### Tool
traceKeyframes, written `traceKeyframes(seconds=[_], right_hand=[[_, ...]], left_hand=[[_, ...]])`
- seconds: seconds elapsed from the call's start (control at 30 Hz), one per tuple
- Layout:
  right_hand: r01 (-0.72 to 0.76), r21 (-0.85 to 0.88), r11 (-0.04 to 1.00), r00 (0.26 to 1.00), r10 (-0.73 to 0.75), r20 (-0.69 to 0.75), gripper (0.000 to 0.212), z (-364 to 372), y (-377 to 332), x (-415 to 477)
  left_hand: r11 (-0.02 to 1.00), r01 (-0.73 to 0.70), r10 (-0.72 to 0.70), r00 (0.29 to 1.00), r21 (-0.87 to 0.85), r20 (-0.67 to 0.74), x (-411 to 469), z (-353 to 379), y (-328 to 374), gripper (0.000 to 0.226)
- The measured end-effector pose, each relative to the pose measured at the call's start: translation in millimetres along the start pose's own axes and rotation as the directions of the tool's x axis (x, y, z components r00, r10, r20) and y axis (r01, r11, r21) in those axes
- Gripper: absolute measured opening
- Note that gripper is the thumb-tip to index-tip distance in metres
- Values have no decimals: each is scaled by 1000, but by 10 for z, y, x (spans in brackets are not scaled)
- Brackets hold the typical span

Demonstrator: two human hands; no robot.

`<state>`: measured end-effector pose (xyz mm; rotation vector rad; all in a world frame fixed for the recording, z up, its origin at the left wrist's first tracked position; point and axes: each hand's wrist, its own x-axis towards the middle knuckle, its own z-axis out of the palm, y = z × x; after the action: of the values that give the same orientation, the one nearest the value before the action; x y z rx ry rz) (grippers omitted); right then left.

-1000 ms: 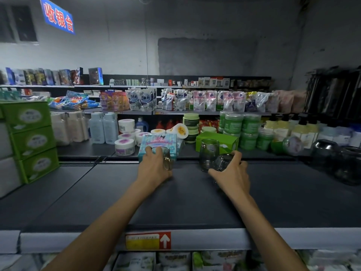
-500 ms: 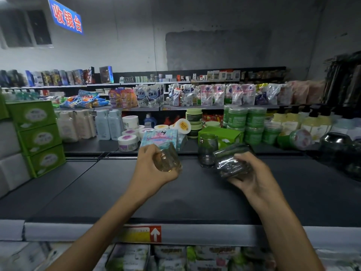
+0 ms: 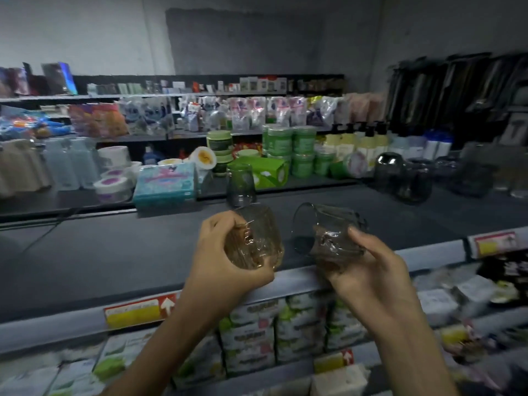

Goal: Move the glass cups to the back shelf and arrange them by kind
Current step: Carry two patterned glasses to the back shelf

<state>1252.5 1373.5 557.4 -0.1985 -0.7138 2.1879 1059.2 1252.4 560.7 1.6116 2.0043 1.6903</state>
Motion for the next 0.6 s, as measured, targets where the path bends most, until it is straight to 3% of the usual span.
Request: traceKeyframes(seconds=[0.1,0.13,0.23,0.4,0.6], right_hand=[[57,7,998,998,-57,-24,46,-119,-91,-346],[77,-28,997,996,-79,-46,45,-165,-130,-455],[149,-121,981,980,-163,-114,69,-227,-278,-778],[277,-125,953,921,-301,-249,61,-433,-624,-1253],[388,-218,896,848,-439,-295,80,-813,-1231,-1621]], left_hand=[[992,15,-5,997,-122,83,-94,189,76,56],[986,11,7,994,-166,106,-124,266,127,55],[961,-33,81,983,-275,164,-212,525,309,52],[915,-80,186,954,-395,237,-297,1074,572,57],[876,-63,229,926,-478,299,-324,1967,1038,71]])
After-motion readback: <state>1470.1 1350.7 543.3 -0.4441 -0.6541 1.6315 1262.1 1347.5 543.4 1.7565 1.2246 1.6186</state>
